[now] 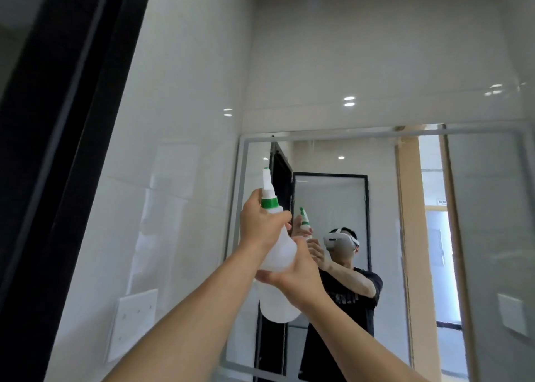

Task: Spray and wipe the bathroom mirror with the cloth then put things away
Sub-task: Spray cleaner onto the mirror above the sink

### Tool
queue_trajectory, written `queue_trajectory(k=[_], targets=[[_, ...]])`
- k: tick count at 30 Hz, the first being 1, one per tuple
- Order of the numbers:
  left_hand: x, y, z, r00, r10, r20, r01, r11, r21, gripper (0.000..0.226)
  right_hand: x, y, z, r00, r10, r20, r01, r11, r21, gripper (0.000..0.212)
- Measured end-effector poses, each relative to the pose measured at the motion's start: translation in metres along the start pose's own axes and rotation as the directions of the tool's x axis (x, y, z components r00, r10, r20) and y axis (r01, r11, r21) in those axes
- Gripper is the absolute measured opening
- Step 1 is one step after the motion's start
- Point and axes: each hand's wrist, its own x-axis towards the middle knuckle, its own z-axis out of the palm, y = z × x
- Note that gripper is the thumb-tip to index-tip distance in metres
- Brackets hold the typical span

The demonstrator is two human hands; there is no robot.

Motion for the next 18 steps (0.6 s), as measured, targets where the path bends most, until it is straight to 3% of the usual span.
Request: queue_trajectory(k=[9, 18], targets=[[0.002, 0.012, 0.007, 1.000, 0.000, 0.006, 0.000, 1.000, 0.025, 0.026, 0.004, -0.007, -0.012, 1.000, -0.012, -0.001, 0.012, 1.000, -0.017, 0.076], [-0.013, 0.011, 0.052, 0.980, 0.000, 0.197, 0.010, 0.999, -0.048, 0.032, -0.015, 0.009, -0.050, 0.989, 0.012, -0.145, -0.021, 0.998, -0.058, 0.074]])
